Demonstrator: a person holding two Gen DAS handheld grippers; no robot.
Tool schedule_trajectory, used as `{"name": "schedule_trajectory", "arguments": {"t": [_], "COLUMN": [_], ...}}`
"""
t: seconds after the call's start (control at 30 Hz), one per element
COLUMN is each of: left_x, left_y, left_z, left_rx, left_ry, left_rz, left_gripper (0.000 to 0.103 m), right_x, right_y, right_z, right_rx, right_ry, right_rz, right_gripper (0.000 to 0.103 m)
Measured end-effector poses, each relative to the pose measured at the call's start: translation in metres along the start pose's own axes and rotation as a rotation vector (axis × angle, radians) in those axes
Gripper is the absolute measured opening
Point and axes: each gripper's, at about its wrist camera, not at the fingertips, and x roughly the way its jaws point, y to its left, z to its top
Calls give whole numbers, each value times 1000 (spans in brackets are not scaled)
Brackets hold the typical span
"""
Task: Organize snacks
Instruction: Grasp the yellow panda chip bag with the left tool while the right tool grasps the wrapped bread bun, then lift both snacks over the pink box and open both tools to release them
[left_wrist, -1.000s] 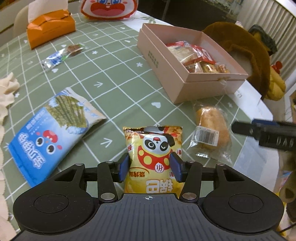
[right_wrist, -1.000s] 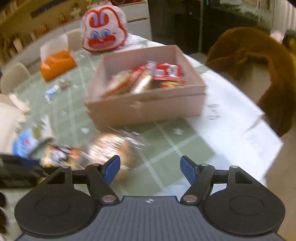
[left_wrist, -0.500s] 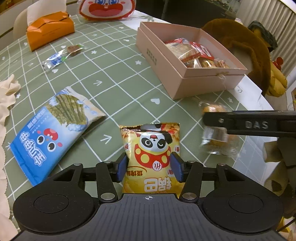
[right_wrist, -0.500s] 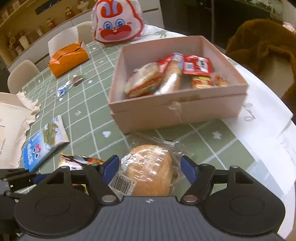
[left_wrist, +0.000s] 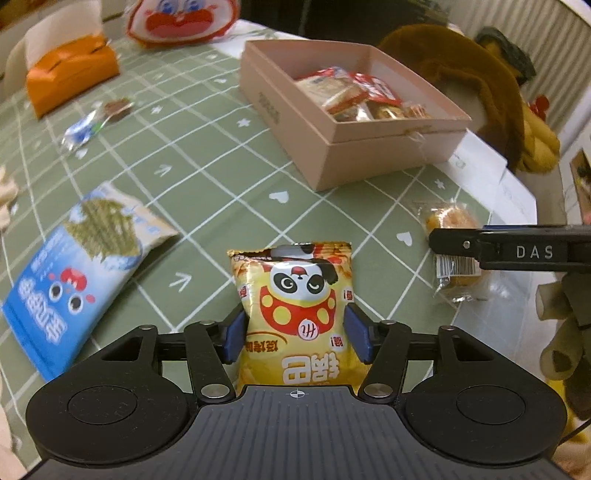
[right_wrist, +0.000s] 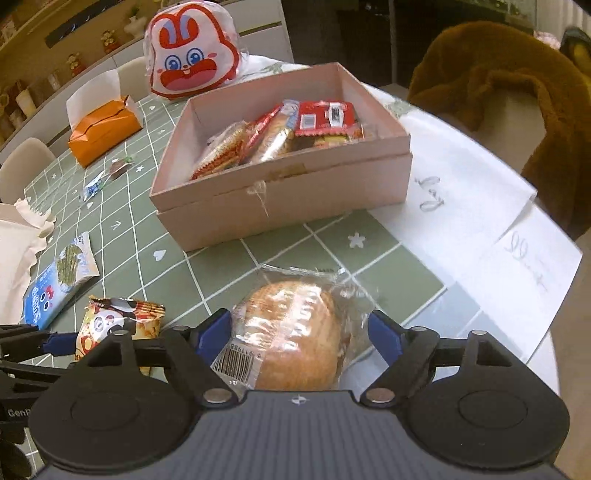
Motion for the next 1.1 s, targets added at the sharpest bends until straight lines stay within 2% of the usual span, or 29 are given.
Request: {"name": "schedule_trajectory", "arguments": {"t": [0.07, 0.23, 0.43, 0.53, 0.63, 0.7, 0.77, 0.87, 0.93, 1.03, 1.1], "left_x": [2, 5, 6, 4, 2, 2, 2, 1, 1, 1, 1], "left_y": [-5, -14, -18, -14, -12, -12, -12, -12, -11, -11, -11], "left_z": [-1, -3, -4, -6, -7, -6, -6, -7, -6, -6, -6], "left_rx": [27, 78, 97, 86, 71, 63, 57, 55, 53, 50, 49], "left_ry": [3, 2, -8, -19, -22, -20, -20, -23, -22, -22, -22], "left_rz": [8, 20, 45, 32, 27, 25, 25, 25, 23, 21, 21], "left_gripper": [68, 78, 74, 71, 69, 69, 69, 69, 69, 69, 69], "right_x": [3, -2, -3, -4, -3, -1, 1, 4, 4, 2, -2], "right_y": [-2, 1, 7, 9, 11, 13, 17, 25, 25, 25, 23], "right_z": [-5, -17, -27, -31, -35, -36, -37, -39, -38, -31, -24], "right_rx": [23, -14, -49, -55, -64, -81, -108, -170, -164, -153, -129], "right_ry": [22, -7, -43, -61, -69, -52, -37, -18, -13, 5, -15], "right_rz": [13, -9, -42, -57, -59, -59, -70, -98, -98, -97, -88], "right_gripper": [82, 82, 83, 84, 91, 101, 103, 103, 103, 96, 95]}}
